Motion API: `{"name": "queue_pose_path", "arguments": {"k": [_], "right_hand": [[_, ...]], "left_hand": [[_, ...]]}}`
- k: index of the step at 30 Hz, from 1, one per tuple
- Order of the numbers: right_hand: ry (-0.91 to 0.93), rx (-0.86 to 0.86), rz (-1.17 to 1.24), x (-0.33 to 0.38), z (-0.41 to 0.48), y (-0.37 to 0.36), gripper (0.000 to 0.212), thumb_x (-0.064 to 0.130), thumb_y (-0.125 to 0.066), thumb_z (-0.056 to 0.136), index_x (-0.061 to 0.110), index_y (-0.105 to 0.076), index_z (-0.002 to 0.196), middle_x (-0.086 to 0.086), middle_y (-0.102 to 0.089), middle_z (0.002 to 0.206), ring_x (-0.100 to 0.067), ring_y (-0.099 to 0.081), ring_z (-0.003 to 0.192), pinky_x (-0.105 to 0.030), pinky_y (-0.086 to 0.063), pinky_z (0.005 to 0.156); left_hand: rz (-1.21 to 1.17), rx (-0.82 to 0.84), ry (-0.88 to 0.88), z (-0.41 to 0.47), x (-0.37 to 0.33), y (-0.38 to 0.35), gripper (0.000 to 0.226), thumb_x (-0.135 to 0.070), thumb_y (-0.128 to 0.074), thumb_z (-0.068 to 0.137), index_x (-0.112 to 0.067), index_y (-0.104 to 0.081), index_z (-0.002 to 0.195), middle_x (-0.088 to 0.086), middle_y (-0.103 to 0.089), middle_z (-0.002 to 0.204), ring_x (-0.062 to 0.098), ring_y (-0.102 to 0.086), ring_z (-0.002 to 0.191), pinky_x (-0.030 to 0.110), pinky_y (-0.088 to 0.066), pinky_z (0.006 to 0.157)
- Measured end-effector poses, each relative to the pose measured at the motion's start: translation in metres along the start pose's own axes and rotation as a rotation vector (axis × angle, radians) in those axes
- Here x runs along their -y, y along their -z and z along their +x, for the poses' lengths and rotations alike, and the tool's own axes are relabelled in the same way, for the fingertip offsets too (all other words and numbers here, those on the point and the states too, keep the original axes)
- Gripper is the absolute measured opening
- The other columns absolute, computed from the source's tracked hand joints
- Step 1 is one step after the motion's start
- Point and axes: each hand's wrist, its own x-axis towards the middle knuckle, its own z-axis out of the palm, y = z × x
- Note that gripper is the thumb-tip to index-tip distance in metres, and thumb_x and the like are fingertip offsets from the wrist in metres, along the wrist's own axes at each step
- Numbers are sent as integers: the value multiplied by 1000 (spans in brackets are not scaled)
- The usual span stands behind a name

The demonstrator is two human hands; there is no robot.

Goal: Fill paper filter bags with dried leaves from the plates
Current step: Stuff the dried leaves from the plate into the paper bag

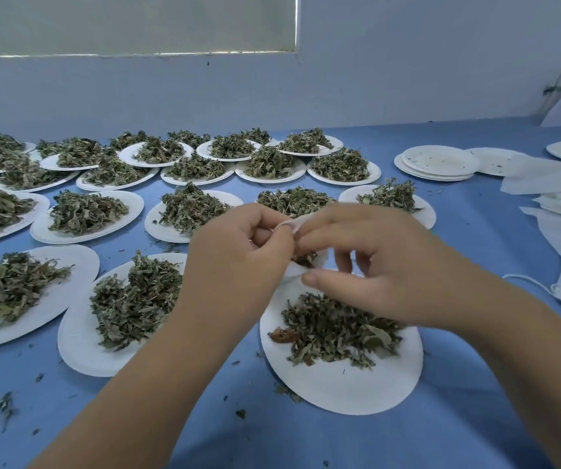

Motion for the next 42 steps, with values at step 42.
{"name": "queue_pose_path", "arguments": {"k": [42], "right_hand": [[-102, 327, 179, 3, -5, 8, 18, 20, -73, 82, 33, -77, 95, 14, -68, 87, -6, -63, 80, -16, -47, 71]], "left_hand": [[78, -120, -100, 4, 8, 3, 16, -15, -61, 90, -24, -66, 78, 3, -56, 66, 6, -40, 49, 12, -33, 47]]}}
